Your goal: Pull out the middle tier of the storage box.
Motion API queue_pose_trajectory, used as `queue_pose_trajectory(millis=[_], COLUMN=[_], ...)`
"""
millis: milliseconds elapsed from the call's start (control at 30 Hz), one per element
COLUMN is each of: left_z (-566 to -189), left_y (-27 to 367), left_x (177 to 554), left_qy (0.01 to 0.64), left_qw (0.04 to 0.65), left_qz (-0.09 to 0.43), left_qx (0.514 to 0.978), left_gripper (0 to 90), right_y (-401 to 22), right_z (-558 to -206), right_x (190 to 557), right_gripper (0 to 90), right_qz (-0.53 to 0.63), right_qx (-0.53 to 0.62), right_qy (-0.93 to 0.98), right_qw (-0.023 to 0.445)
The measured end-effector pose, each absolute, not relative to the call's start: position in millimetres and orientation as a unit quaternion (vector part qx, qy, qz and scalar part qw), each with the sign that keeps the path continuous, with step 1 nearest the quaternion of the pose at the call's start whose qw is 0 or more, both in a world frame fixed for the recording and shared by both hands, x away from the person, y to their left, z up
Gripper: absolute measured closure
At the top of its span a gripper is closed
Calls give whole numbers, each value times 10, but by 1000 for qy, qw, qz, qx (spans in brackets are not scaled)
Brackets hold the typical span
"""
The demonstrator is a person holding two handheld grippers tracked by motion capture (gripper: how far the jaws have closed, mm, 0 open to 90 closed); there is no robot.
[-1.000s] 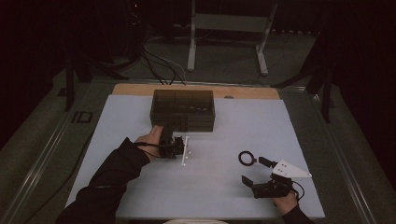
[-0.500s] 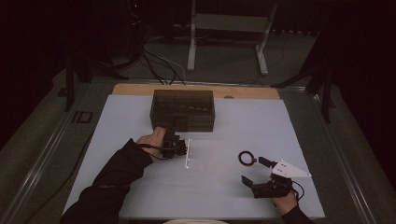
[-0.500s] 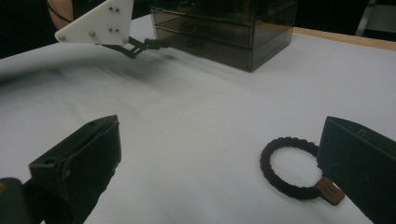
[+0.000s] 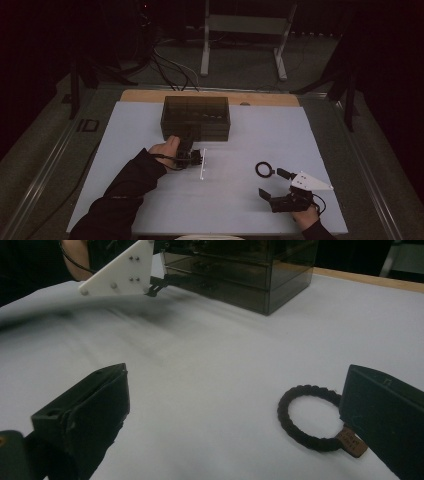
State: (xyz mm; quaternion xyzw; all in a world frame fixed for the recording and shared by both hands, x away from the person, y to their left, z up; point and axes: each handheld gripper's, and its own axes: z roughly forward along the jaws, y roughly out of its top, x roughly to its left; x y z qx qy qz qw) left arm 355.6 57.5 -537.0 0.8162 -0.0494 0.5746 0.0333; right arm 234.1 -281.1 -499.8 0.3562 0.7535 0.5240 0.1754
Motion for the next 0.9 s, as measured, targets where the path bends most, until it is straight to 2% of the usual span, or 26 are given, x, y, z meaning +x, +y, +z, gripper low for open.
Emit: queue_pose_trajectory(millis=[167, 267, 367, 667, 700, 900], left_z=[-5381, -5383, -5397, -5409, -5400, -5400], left_y=[563, 558, 559, 556, 553, 541], left_x=[3581, 3588, 3597, 3640, 3643, 3643], left_qy=[-47, -46, -51, -41, -39, -42], left_qw=[36, 43, 43, 44, 45, 40], left_qz=[579, 579, 579, 584, 583, 585], left_qx=[813, 813, 813, 810, 810, 809], left_gripper=[681, 684, 738, 783, 810, 816], right_y=[-2812, -2812, -2813, -2815, -2816, -2813], right_z=[-4998, -4998, -5001, -5002, -5003, -5003], right_x=[2341, 2341, 2343, 2345, 2346, 2345], right_gripper=[0, 0, 0, 0, 0, 0], right_qz=[524, 523, 522, 521, 521, 520], right_qx=[356, 356, 357, 359, 358, 357], right_qy=[753, 754, 755, 755, 755, 756], right_qw=[175, 176, 175, 174, 173, 174])
